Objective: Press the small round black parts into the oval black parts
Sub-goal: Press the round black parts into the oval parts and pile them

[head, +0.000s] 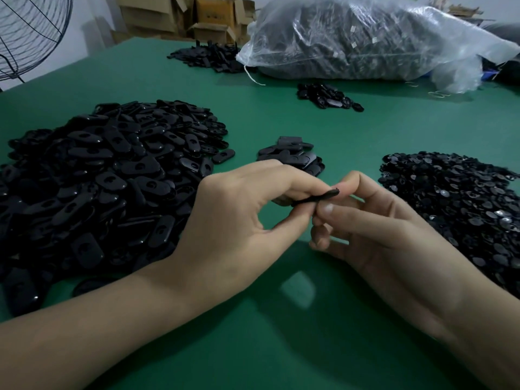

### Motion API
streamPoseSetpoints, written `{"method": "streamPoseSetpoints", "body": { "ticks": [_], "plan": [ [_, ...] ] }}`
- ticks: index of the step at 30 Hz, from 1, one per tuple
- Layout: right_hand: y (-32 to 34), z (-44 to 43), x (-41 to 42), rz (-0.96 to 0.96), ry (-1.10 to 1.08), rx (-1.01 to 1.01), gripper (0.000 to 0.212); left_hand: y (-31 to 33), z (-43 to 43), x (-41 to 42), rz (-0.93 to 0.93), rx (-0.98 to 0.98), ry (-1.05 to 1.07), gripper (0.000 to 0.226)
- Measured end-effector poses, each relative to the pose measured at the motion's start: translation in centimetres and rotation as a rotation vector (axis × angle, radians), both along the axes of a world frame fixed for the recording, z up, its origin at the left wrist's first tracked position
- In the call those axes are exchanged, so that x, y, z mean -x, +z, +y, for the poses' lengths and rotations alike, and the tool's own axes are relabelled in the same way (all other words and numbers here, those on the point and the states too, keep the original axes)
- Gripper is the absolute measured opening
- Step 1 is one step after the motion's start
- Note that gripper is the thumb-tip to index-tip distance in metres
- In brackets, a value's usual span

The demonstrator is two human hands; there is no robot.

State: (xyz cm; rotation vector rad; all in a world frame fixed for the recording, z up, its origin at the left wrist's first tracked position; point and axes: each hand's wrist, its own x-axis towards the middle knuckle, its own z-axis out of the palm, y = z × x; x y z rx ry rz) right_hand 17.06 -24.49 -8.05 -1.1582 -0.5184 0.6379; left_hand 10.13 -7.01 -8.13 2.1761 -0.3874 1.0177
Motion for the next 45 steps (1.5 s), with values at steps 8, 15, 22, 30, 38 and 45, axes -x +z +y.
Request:
{"method": "streamPoseSetpoints", "body": {
  "ticks": [8,15,22,30,38,45],
  "plan": [
    [-0.2,0.0,-0.3,-0.43,-0.195,0.144,0.024,-0.3,0.3,-0.5,0.256,0.251,-0.108,0.021],
    [-0.5,0.1,-0.8,-0.403,-0.262,0.22,0.021,-0.9,0.4,-1.1,0.412,0.337,-0.083,0.034],
    [-0.6,0.0,-1.2,-0.355,-0.309,0.245,0.016,-0.3,0.6,-1.5,0.357,0.175,0.048,0.035],
    [-0.7,-0.8,-2.5,-0.389,-0.493,0.342,0.01,2.7,2.5,-6.6,0.45,-0.056,0.217,0.033],
    [-0.4,-1.1,-2.7,-0.397,-0.522,0.42,0.01,2.5,2.9,-11.4,0.638,-0.172,0.338,0.03],
    [-0.6,-0.9,-2.2,-0.555,-0.479,0.523,0.013,4.1,6.5,-10.3,0.834,-0.339,0.454,0.031]
  ]
}}
